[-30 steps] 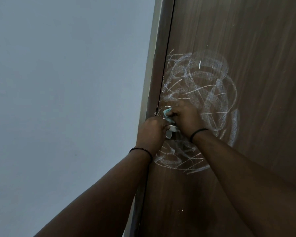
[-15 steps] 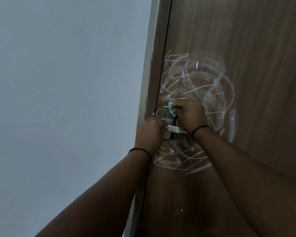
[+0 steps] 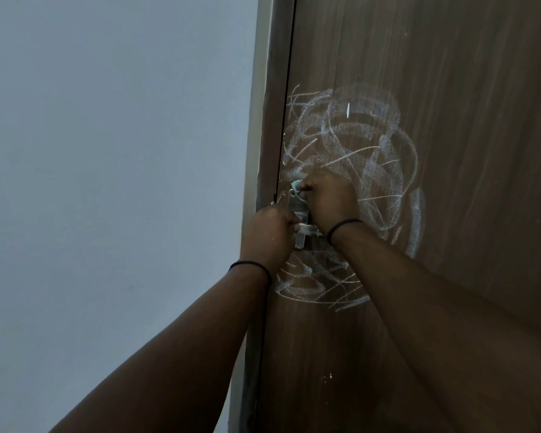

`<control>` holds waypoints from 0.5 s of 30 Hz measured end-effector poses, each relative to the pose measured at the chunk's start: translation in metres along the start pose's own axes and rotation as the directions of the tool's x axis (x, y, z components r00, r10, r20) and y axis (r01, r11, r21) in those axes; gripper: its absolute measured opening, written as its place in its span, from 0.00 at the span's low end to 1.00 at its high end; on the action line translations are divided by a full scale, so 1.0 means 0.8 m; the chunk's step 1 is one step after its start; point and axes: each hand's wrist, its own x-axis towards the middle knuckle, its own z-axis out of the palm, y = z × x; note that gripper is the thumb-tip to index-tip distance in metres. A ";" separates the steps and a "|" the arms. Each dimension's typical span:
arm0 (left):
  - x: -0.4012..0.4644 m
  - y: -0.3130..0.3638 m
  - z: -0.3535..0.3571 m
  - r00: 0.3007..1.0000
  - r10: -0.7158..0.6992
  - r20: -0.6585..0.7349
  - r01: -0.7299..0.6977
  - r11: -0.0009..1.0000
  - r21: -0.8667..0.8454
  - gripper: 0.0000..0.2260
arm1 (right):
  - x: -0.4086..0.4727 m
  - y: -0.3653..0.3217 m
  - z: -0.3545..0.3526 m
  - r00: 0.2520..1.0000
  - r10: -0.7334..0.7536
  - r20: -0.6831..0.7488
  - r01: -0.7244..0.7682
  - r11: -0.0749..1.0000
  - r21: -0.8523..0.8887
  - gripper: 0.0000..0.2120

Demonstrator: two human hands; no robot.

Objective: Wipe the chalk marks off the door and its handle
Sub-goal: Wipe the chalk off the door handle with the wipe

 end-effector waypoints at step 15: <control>0.014 0.004 -0.007 0.990 -0.109 0.085 0.110 0.994 -0.016 0.03 | -0.012 -0.006 -0.002 0.902 0.425 -0.077 -0.388 0.875 0.289 0.10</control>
